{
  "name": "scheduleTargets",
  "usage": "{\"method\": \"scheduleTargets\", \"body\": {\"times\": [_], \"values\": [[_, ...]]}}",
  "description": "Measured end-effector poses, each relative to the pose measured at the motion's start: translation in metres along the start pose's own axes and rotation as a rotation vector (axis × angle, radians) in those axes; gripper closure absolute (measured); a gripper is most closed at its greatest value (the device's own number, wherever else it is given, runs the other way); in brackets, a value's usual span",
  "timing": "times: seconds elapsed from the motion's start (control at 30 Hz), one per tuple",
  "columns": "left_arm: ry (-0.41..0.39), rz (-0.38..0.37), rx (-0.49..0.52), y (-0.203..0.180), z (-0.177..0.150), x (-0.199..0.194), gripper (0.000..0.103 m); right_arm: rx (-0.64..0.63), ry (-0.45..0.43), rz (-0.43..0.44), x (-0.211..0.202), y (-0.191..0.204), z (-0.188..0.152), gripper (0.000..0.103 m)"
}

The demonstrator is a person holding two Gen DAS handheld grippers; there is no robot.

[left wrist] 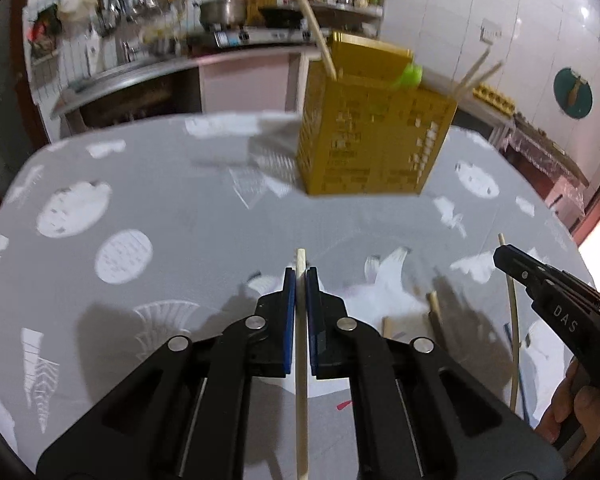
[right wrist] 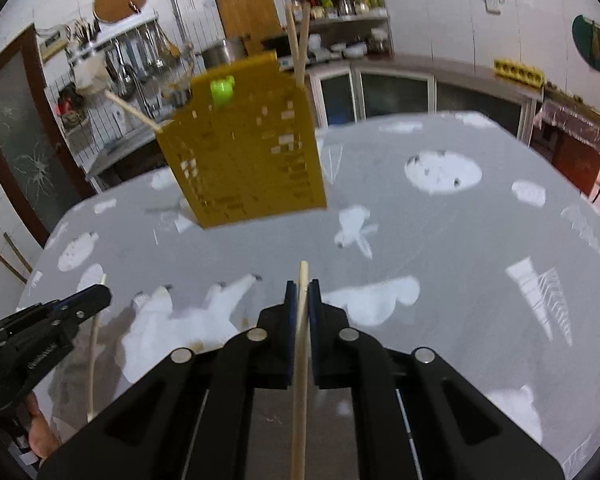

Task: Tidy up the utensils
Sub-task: 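Lift the left tool's chopstick into the yellow basket while the right tool lowers its chopstick in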

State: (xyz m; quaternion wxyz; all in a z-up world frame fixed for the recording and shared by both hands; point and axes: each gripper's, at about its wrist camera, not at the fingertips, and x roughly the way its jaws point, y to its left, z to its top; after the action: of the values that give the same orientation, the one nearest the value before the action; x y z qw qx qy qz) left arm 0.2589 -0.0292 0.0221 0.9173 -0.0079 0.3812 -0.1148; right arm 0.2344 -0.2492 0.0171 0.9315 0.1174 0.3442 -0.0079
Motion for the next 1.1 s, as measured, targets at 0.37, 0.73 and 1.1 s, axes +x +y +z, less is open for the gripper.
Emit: {"method": "scheduleTargets", "body": {"times": [0.37, 0.73, 1.1], "values": [[-0.173, -0.007, -0.055, 0.009, 0.007, -0.061, 0.099, -0.019, -0.193, 0.085, -0.048, -0.002, 0.016, 0.097], [-0.294, 0.042, -0.023, 0.001, 0.007, -0.087, 0.099, -0.132, -0.403, 0.060, -0.097, 0.015, 0.008, 0.097], [-0.390, 0.053, 0.022, -0.014, 0.015, -0.110, 0.099, -0.156, -0.500, 0.064, -0.126, 0.017, 0.009, 0.097]]}}
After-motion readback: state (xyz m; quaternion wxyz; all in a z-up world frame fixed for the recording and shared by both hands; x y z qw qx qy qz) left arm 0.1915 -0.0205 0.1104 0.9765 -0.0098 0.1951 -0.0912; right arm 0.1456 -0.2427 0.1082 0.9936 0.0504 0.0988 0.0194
